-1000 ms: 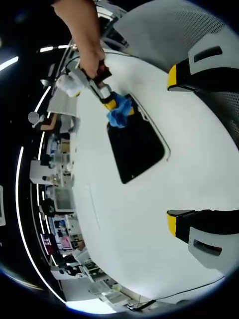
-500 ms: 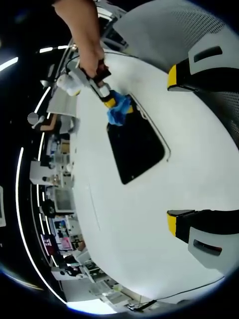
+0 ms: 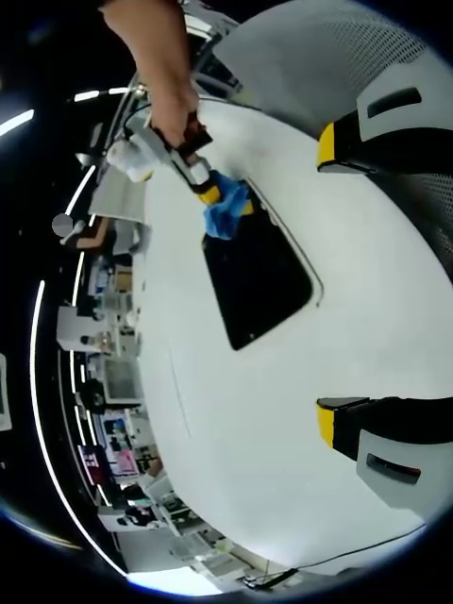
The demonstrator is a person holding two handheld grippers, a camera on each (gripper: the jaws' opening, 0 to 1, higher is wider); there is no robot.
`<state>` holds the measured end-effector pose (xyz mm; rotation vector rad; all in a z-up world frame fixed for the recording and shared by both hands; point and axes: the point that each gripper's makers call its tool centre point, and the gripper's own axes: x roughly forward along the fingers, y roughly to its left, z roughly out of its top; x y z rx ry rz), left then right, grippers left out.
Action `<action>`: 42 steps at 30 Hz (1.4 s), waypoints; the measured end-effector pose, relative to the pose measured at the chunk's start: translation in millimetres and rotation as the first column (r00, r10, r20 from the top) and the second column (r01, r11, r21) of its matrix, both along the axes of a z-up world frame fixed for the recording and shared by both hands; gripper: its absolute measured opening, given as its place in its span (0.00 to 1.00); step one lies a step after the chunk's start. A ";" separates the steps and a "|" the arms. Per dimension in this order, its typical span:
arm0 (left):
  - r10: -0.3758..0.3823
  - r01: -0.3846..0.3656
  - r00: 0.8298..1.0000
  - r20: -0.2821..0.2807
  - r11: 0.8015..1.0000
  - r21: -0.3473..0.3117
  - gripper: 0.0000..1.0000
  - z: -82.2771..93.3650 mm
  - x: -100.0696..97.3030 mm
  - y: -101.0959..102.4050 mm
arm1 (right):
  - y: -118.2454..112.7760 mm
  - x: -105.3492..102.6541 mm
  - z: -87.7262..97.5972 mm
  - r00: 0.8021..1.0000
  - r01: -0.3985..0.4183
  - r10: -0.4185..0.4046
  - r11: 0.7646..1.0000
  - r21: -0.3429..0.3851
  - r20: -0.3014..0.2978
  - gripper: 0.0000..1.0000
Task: Wipe the mirror surface with the cleaning cloth until all visible marks leave the cleaned area.
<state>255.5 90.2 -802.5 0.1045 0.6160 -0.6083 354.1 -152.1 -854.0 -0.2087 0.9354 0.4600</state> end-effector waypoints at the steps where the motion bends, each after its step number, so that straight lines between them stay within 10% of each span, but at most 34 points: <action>1: -0.001 0.001 1.000 0.000 1.000 0.000 0.99 0.1 -0.1 -0.1 | 0.5 -2.0 1.0 1.000 0.003 -0.003 1.000 0.002 0.000 0.01; 42: -0.002 0.002 1.000 0.005 1.000 0.010 0.99 0.0 0.0 0.6 | 3.2 -41.1 0.6 1.000 0.014 -0.014 1.000 -0.004 0.009 0.01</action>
